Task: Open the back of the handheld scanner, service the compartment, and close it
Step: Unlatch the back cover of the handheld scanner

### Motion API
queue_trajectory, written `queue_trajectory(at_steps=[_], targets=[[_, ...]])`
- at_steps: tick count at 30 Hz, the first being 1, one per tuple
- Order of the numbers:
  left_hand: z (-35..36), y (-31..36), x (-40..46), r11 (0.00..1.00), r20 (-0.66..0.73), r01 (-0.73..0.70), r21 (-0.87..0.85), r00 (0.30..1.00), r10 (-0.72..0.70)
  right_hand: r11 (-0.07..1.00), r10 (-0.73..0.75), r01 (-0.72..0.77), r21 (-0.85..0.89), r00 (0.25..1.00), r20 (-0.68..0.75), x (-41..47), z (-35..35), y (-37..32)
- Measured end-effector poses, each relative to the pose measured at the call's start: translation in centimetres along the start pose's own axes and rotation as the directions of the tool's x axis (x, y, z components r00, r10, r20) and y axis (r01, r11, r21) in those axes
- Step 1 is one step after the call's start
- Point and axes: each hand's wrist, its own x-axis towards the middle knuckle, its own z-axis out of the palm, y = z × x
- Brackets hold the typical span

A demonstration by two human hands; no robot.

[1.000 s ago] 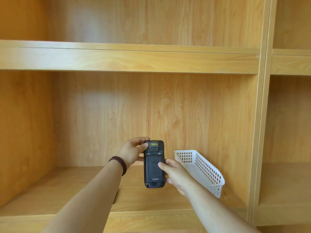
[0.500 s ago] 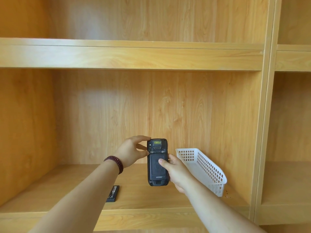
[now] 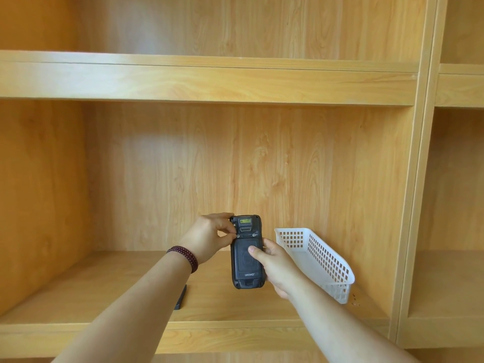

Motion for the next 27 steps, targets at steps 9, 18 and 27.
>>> queue_trajectory(at_steps=[9,18,27], targets=[[0.12,-0.46,-0.21,0.988,0.009,-0.100,0.117,0.995,0.099,0.999,0.004,-0.005,0.034,1.000,0.010,0.28,0.37,-0.03],[-0.18,-0.29,-0.49,0.992,-0.061,-0.070,0.109,0.995,0.077,0.998,0.002,-0.004,0.067,1.000,0.017,0.44,0.67,-0.04],[0.09,-0.39,-0.47,0.988,-0.046,-0.085,0.132,0.995,0.092,0.994,0.006,-0.009,0.110,1.000,0.025,0.34,0.76,-0.01]])
